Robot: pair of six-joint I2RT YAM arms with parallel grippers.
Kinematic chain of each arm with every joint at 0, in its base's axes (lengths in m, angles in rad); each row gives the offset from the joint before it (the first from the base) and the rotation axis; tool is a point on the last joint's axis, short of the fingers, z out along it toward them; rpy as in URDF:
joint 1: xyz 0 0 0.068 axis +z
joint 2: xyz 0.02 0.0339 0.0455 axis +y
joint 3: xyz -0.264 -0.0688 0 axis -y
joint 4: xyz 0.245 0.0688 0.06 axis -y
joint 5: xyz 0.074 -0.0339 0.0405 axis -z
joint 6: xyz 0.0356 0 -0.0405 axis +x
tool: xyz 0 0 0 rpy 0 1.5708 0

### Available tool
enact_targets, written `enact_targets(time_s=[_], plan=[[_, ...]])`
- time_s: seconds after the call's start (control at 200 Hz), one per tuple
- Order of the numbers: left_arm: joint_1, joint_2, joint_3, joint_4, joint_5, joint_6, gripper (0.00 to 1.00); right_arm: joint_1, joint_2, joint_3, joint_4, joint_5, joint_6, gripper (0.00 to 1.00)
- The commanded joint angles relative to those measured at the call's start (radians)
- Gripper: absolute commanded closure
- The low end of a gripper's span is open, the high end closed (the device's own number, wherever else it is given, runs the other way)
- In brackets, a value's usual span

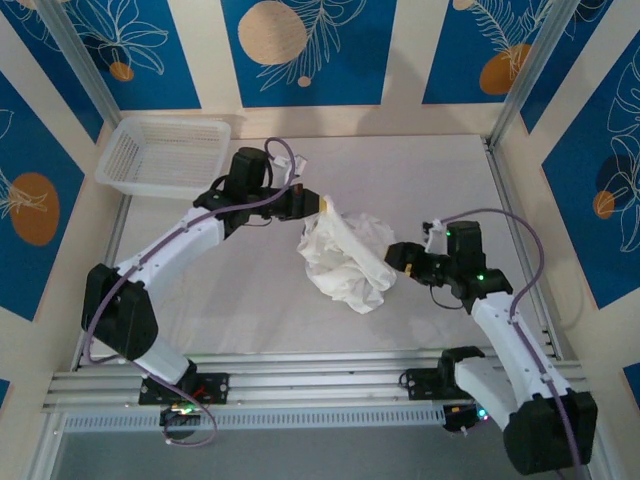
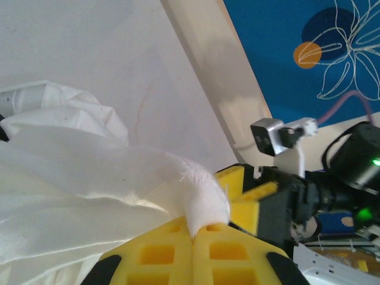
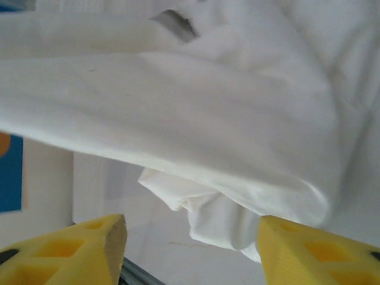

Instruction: Fold the inside-out t-shirt

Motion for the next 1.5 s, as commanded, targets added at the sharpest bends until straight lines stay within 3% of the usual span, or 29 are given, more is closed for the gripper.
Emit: enact_targets(time_s=[0.0, 0.165, 0.255, 0.32, 0.39, 0.47, 0.52, 0.64, 0.735, 0.835, 1.03, 1.14, 1.265, 1.495], plan=[[-0.024, -0.01, 0.09, -0.06, 0.003, 0.058, 1.0, 0.189, 0.03, 0.052, 0.121, 0.21, -0.258, 0.22], [-0.026, -0.022, 0.167, -0.095, 0.008, 0.046, 1.0, 0.32, 0.194, 0.051, 0.336, 0.415, -0.484, 0.16], [-0.028, -0.031, 0.2, -0.11, 0.011, 0.053, 1.0, 0.328, 0.272, 0.068, 0.396, 0.556, -0.488, 0.19], [-0.027, -0.03, 0.23, -0.143, -0.001, 0.077, 1.0, 0.32, 0.311, 0.116, 0.355, 0.525, -0.479, 0.36], [-0.025, -0.02, 0.272, -0.173, -0.012, 0.099, 1.0, 0.322, 0.326, 0.157, 0.291, 0.418, -0.471, 0.62], [-0.019, 0.001, 0.32, -0.186, -0.022, 0.122, 1.0, 0.327, 0.31, 0.185, 0.217, 0.239, -0.451, 0.9], [-0.015, 0.022, 0.349, -0.202, -0.06, 0.147, 1.0, 0.326, 0.283, 0.205, 0.173, 0.1, -0.417, 1.0], [0.02, 0.094, 0.36, -0.208, -0.241, 0.196, 1.0, 0.301, 0.187, 0.209, 0.219, -0.253, -0.277, 1.0], [0.073, 0.155, 0.28, -0.029, -0.15, 0.114, 1.0, 0.273, 0.113, 0.178, 0.367, -0.383, -0.173, 1.0], [0.087, 0.18, 0.246, 0.026, -0.114, 0.115, 0.99, 0.222, 0.063, 0.15, 0.49, -0.404, -0.097, 1.0], [0.087, 0.02, 0.108, -0.02, -0.17, 0.178, 0.59, 0.147, 0.088, 0.137, 0.544, -0.4, -0.068, 1.0], [0.054, -0.154, -0.036, -0.044, -0.257, 0.26, 0.58, 0.136, 0.11, 0.13, 0.547, -0.395, -0.067, 1.0], [-0.056, -0.296, -0.222, 0.002, -0.342, 0.396, 0.6, 0.133, 0.136, 0.138, 0.549, -0.399, -0.061, 1.0], [-0.2, -0.246, -0.339, 0.22, -0.28, 0.433, 0.59, 0.134, 0.17, 0.172, 0.514, -0.412, -0.047, 1.0]])
